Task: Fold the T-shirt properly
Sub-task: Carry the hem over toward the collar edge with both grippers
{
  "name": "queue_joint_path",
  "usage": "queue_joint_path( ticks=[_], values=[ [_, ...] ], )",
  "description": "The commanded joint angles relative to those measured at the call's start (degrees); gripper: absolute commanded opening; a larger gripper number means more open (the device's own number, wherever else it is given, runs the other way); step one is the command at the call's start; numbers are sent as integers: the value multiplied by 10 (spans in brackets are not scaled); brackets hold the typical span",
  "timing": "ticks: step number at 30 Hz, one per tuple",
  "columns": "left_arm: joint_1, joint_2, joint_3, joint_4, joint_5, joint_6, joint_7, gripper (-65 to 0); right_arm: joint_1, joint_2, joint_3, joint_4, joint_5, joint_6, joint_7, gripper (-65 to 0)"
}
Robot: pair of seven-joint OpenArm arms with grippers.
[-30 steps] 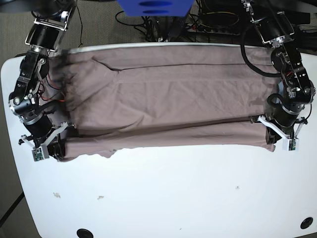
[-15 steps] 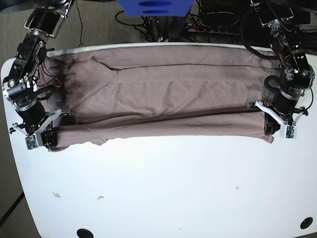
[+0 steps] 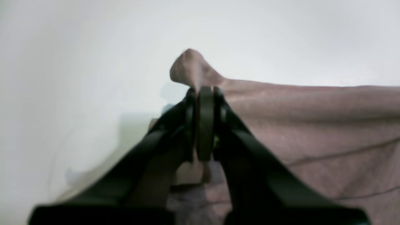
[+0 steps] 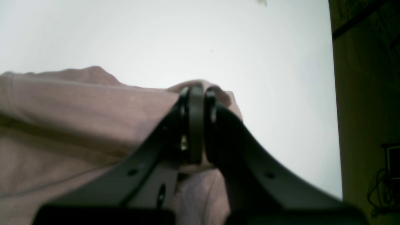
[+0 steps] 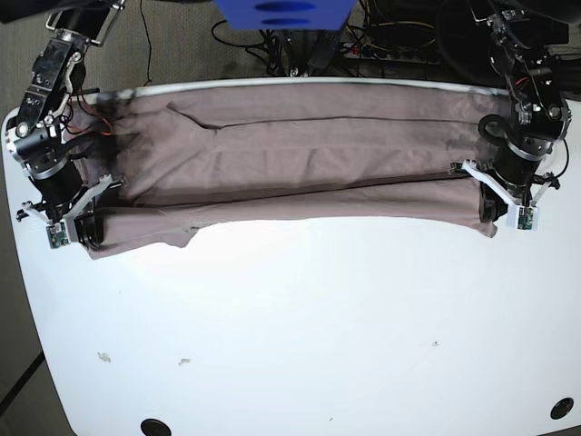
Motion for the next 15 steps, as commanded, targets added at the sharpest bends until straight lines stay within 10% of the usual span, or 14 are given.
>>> queue_joint_path(
  ticks=[1, 15],
  values=[
    [2, -4, -6, 9, -12, 2, -20, -650, 3, 11, 10, 7, 6, -1, 18, -650],
    [34, -8, -7, 10, -18, -1, -27, -650, -27, 9, 24, 15, 12, 4, 16, -650]
  ],
)
